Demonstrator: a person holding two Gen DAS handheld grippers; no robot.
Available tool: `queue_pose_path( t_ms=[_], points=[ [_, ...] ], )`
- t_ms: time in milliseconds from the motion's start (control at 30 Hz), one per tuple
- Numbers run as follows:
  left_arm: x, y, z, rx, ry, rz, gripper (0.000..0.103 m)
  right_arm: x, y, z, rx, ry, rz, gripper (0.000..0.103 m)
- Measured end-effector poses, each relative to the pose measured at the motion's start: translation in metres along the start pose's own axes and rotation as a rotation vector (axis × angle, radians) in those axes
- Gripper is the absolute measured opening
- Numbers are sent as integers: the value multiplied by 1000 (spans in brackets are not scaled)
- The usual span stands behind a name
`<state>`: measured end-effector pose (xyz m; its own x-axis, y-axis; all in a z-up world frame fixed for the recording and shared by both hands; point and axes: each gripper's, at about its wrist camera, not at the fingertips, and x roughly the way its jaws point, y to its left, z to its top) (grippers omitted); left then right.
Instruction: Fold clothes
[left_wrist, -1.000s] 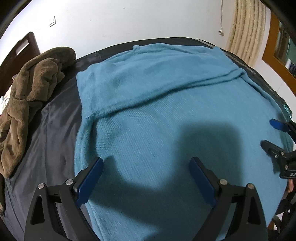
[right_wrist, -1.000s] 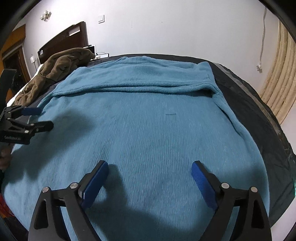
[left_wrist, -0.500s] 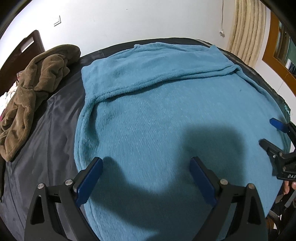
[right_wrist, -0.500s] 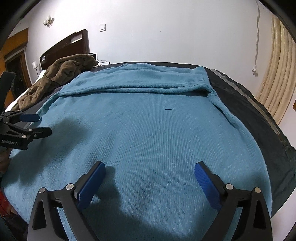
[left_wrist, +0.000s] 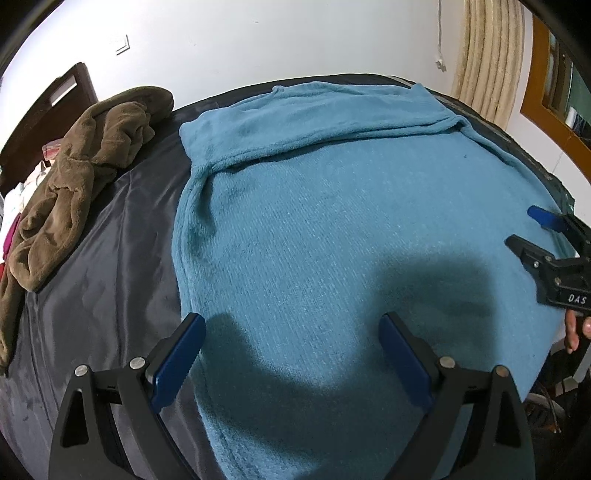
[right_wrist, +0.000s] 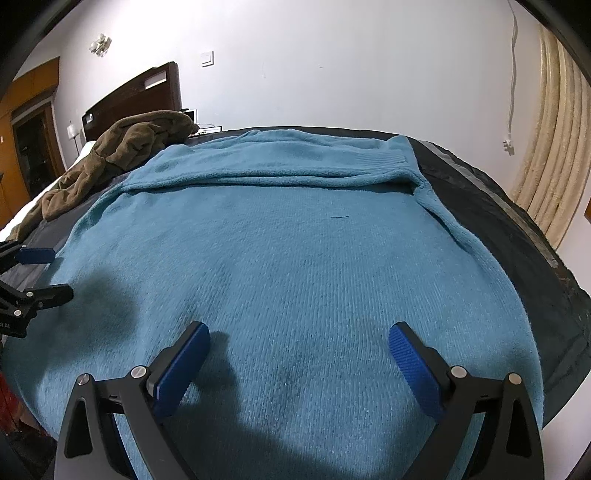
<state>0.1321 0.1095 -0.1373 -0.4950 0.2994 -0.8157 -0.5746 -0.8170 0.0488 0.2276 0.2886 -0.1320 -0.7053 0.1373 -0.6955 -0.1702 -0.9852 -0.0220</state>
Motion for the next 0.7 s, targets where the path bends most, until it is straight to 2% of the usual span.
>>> queue_pose_path(
  t_ms=[533,700],
  points=[
    [-1,5,-7,-23,-8,-9,102,-1,-1,-2,-1,-8,0,100],
    [-9,6,-18,-7,-9,-38,102,-1,-1,-2,-3,-9,0,100]
  ],
)
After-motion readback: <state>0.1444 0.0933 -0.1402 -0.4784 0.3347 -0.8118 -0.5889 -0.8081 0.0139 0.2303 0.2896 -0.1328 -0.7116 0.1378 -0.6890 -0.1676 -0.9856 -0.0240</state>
